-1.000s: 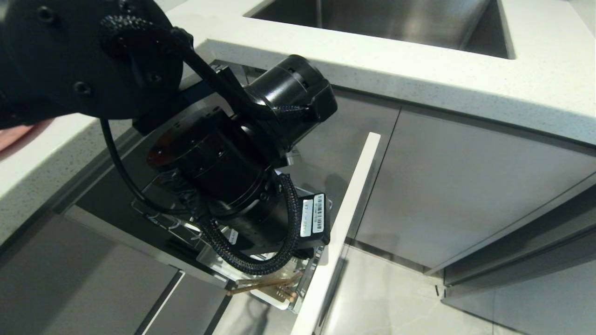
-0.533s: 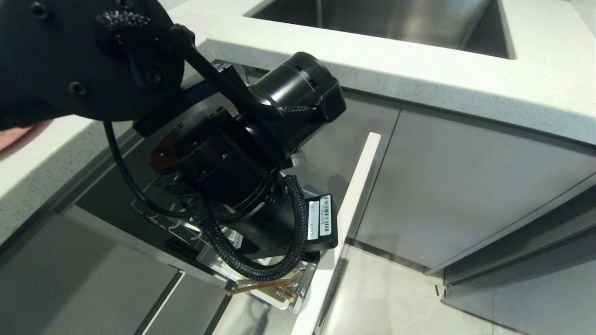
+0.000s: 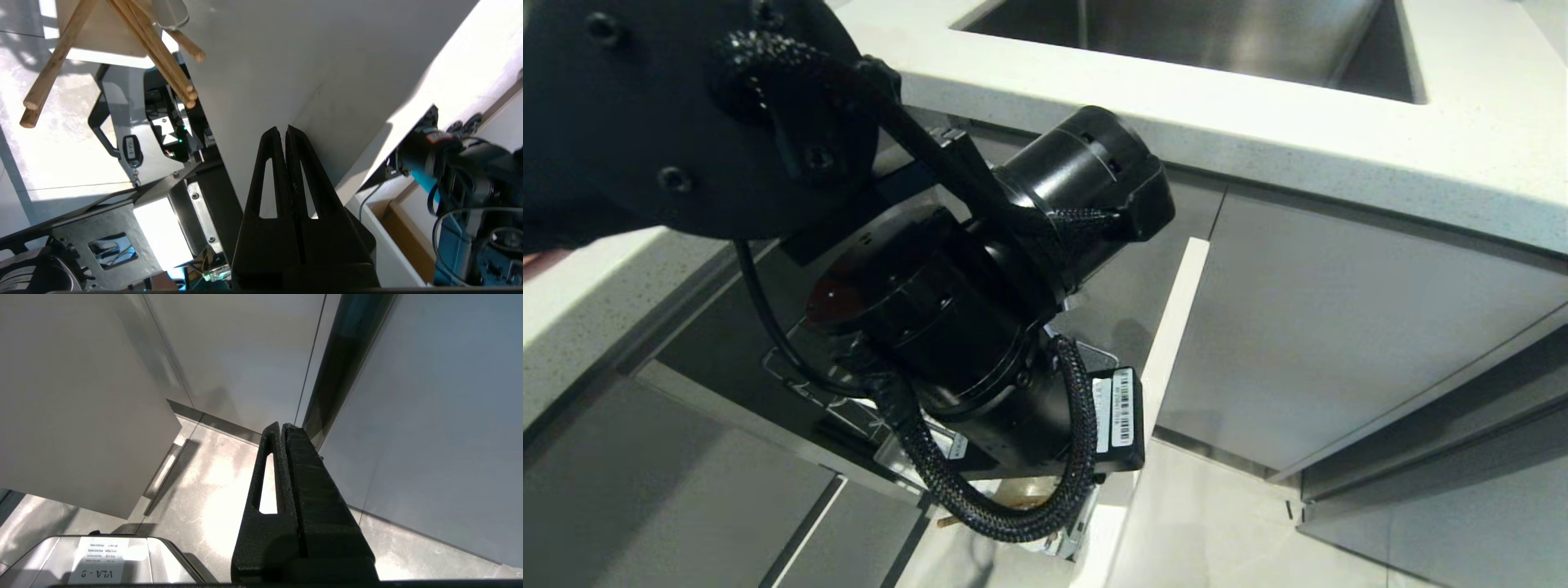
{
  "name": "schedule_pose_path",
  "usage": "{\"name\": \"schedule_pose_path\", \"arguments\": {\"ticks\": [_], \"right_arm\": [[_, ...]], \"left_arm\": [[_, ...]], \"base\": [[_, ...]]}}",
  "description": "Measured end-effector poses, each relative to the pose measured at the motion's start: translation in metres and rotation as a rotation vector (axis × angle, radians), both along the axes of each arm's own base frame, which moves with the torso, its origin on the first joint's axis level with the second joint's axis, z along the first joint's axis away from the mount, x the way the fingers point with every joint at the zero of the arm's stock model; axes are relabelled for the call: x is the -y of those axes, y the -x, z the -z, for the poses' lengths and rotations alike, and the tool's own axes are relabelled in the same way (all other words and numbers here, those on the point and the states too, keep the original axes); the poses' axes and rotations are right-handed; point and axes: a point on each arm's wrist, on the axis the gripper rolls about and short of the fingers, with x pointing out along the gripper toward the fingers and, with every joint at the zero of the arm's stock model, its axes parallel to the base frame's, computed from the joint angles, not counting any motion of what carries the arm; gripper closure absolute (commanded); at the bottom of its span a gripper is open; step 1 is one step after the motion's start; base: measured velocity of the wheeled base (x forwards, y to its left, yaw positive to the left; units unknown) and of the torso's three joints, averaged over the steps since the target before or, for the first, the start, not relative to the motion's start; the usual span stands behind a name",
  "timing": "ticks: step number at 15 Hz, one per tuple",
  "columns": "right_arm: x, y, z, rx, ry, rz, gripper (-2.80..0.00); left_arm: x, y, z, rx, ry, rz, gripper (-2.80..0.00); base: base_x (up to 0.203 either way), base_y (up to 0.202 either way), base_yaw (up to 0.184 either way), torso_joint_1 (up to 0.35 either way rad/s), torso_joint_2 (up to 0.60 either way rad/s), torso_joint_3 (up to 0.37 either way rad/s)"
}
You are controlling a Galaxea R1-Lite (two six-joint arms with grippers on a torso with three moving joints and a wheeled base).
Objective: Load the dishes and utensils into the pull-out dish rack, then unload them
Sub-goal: Pick up the spoon and place it in the cupboard
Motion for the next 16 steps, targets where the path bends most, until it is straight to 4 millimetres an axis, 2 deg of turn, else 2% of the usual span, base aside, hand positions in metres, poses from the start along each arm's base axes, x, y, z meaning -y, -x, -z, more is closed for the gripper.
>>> {"name": "schedule_pose_path", "arguments": {"ticks": [10,13,16], "right_arm": [[0.0,0.0,0.0,0.0,0.0,0.0,0.0],[0.0,0.0,0.0,0.0,0.0,0.0,0.0],[0.0,0.0,0.0,0.0,0.0,0.0,0.0]], "left_arm": [[0.002,0.0,0.003,-0.001,-0.018,-0.007,0.0],[-0.013,-0.005,-0.007,0.053,-0.011,-0.064,0.0],[-0.04,-0.003,-0.033,0.168,0.031,-0.142,0.0]], "base": [[0.0,0.0,0.0,0.0,0.0,0.0],[0.0,0.0,0.0,0.0,0.0,0.0],[0.0,0.0,0.0,0.0,0.0,0.0]]}}
